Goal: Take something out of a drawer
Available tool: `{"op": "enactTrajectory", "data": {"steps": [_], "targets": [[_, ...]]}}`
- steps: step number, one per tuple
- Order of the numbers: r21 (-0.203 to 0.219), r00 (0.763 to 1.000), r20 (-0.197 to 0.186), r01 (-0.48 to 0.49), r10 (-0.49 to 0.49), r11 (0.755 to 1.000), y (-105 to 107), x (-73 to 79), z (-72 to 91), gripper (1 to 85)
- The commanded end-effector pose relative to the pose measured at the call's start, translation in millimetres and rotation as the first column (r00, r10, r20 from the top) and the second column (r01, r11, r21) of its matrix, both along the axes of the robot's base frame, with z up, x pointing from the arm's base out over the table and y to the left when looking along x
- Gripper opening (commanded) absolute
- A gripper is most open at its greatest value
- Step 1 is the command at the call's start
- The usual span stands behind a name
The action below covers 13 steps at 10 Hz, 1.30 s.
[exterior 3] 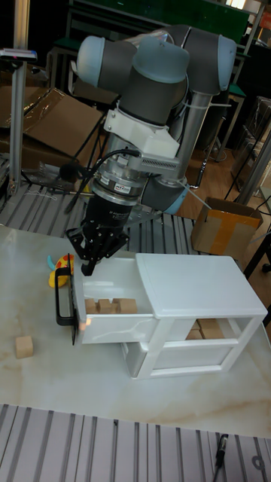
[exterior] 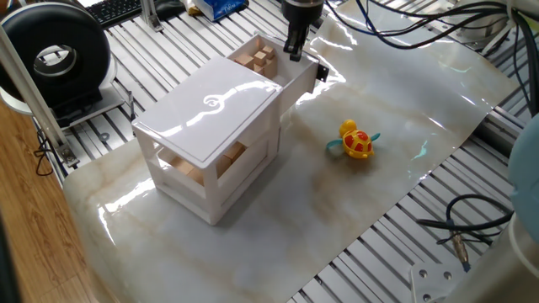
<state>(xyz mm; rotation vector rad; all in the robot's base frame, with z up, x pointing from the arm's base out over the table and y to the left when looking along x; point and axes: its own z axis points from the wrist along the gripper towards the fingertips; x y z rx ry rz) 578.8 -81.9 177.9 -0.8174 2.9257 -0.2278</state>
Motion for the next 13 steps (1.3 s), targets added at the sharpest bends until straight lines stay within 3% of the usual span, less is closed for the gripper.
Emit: {"op": "enactTrajectory", "data": {"steps": [1, 3, 4, 5, 6, 7, 9, 11, 13], "targets": [[0.008, 1.000, 0.000, -0.003, 0.003, 1.000, -2.9, -1.1, 2.5, 1.0], [0.037, 0.999, 0.000, 0.032, -0.032, 0.999, 10.6, -0.7, 2.7, 1.0], [0.065, 0.998, -0.005, 0.061, -0.061, 0.996, 20.8, -1.2, 5.5, 5.3], [0.093, 0.997, -0.015, 0.081, -0.080, 0.992, 29.3, -4.7, 9.5, 23.3], [0.100, 0.996, -0.019, 0.084, -0.083, 0.991, 33.7, -7.4, 15.7, 35.3], [0.103, 0.996, -0.018, 0.087, -0.086, 0.991, 37.4, -8.9, 22.1, 41.3], [0.123, 0.991, -0.012, 0.134, -0.134, 0.983, 43.9, -11.5, 32.9, 42.3], [0.126, 0.989, 0.000, 0.144, -0.145, 0.981, 43.9, -8.3, 33.3, 56.7], [0.156, 0.987, 0.011, 0.160, -0.163, 0.975, 50.7, -4.3, 33.8, 56.3]]}}
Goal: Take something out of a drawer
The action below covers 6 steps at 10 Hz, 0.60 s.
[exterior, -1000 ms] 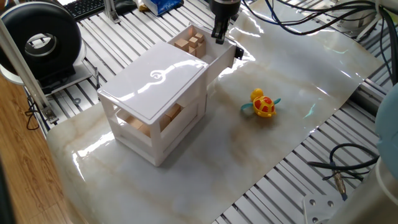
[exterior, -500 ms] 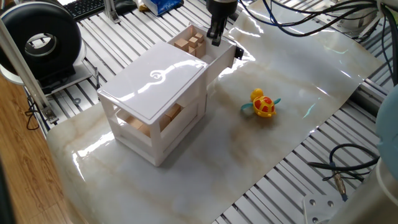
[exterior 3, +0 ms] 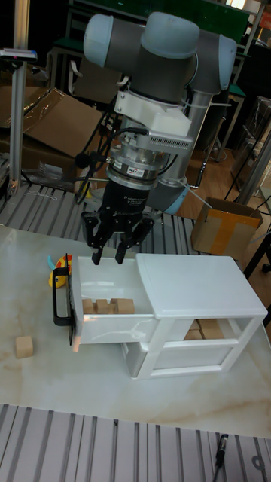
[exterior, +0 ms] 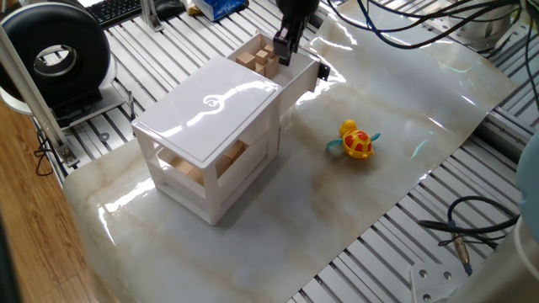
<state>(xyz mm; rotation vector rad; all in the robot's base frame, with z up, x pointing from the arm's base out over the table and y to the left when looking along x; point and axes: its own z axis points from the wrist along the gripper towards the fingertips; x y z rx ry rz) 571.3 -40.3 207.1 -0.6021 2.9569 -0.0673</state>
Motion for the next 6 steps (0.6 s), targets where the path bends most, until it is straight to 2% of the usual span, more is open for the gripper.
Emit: {"op": "enactTrajectory", "data": {"steps": [1, 2, 3, 5, 6], "targets": [[0.031, 1.000, 0.018, 0.022, -0.023, 0.999, 9.8, 9.2, 2.5, 56.3], [0.006, 1.000, 0.023, 0.011, -0.012, 1.000, 6.7, 18.8, -0.3, 56.0], [0.016, 1.000, 0.016, 0.021, -0.021, 1.000, 12.4, 24.2, -3.9, 56.0], [0.091, 0.995, -0.028, 0.093, -0.091, 0.992, 32.5, 18.9, -6.6, 54.3], [0.105, 0.989, -0.042, 0.144, -0.140, 0.984, 35.3, 16.6, -6.6, 52.3]]}}
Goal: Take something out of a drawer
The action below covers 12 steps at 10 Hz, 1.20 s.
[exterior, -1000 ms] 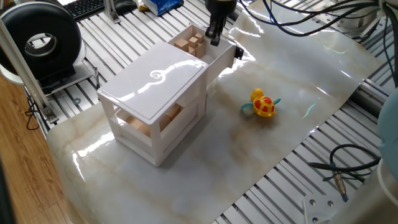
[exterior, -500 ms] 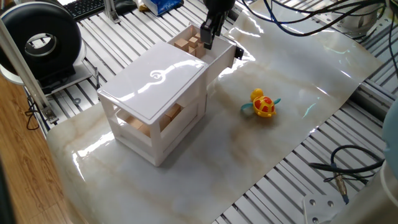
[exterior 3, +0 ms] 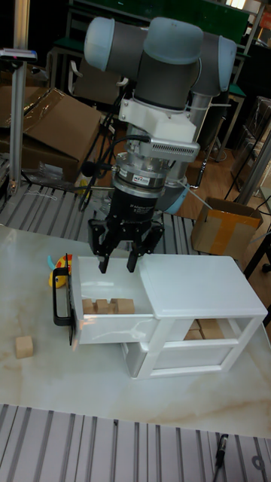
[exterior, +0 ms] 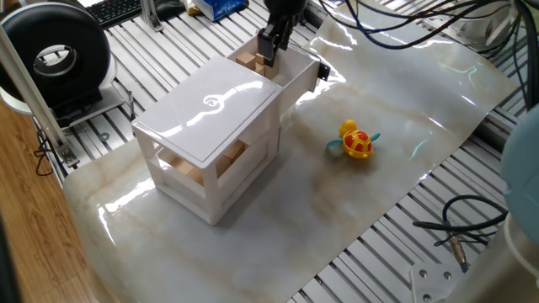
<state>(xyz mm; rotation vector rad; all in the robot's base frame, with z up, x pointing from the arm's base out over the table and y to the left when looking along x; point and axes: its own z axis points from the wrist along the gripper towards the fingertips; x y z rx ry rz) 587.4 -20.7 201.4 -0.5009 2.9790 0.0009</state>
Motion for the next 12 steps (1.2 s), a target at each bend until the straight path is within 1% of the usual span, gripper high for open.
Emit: {"op": "enactTrajectory", "data": {"steps": [1, 2, 3, 5, 6, 7, 8, 10, 12], "targets": [[0.062, 0.994, -0.034, 0.106, -0.104, 0.992, 15.8, -1.0, -1.1, 50.3], [0.055, 0.995, -0.032, 0.097, -0.095, 0.994, 14.2, -0.7, -1.2, 50.0], [0.025, 0.998, -0.020, 0.067, -0.066, 0.997, 7.0, 1.3, -1.3, 50.3], [0.025, 0.999, -0.018, 0.051, -0.051, 0.998, 15.7, 21.9, -13.0, 50.7], [0.021, 0.999, -0.018, 0.045, -0.045, 0.999, 18.9, 26.0, -14.4, 50.7], [0.027, 0.999, -0.023, 0.047, -0.046, 0.999, 21.5, 24.8, -13.6, 50.7], [0.017, 0.999, -0.026, 0.019, -0.019, 1.000, 19.5, 23.5, -13.8, 50.7], [-0.024, 1.000, -0.007, -0.008, 0.008, 1.000, 9.5, 28.2, -13.5, 51.0], [-0.026, 1.000, -0.012, -0.011, 0.011, 1.000, 11.3, 36.8, -21.9, 52.3]]}}
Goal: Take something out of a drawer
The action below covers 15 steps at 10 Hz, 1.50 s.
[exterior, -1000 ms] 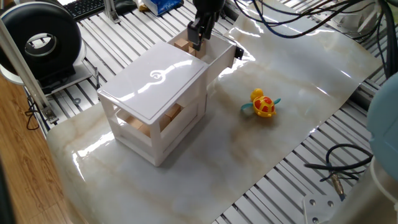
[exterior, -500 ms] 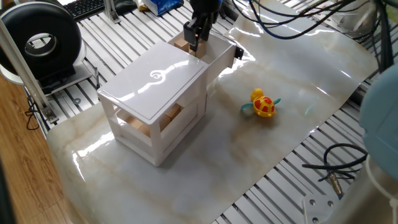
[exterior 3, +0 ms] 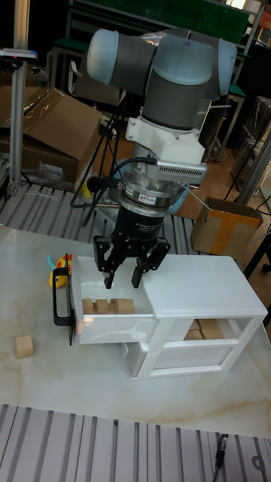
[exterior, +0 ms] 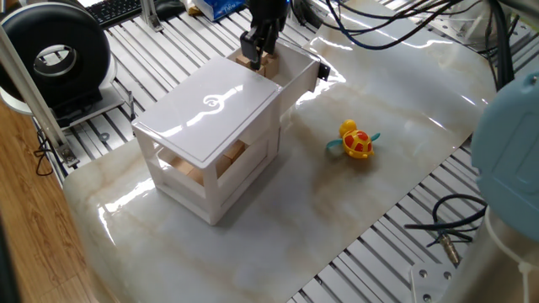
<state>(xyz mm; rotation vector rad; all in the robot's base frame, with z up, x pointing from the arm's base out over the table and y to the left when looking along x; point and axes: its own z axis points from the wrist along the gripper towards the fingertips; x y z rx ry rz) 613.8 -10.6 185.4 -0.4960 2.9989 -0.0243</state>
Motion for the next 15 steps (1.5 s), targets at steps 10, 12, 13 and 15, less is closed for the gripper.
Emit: {"op": "enactTrajectory", "data": {"steps": [10, 12, 13, 15], "targets": [[0.033, 1.000, 0.017, 0.021, -0.021, 0.999, 13.1, 19.1, -8.8, 52.3], [0.039, 0.999, 0.022, 0.022, -0.023, 0.999, 15.7, 24.8, -14.1, 52.3], [0.041, 0.999, 0.022, 0.022, -0.023, 0.999, 16.1, 25.2, -14.8, 52.3], [0.039, 0.999, 0.030, 0.022, -0.023, 0.999, 14.9, 29.3, -18.4, 52.3]]}}
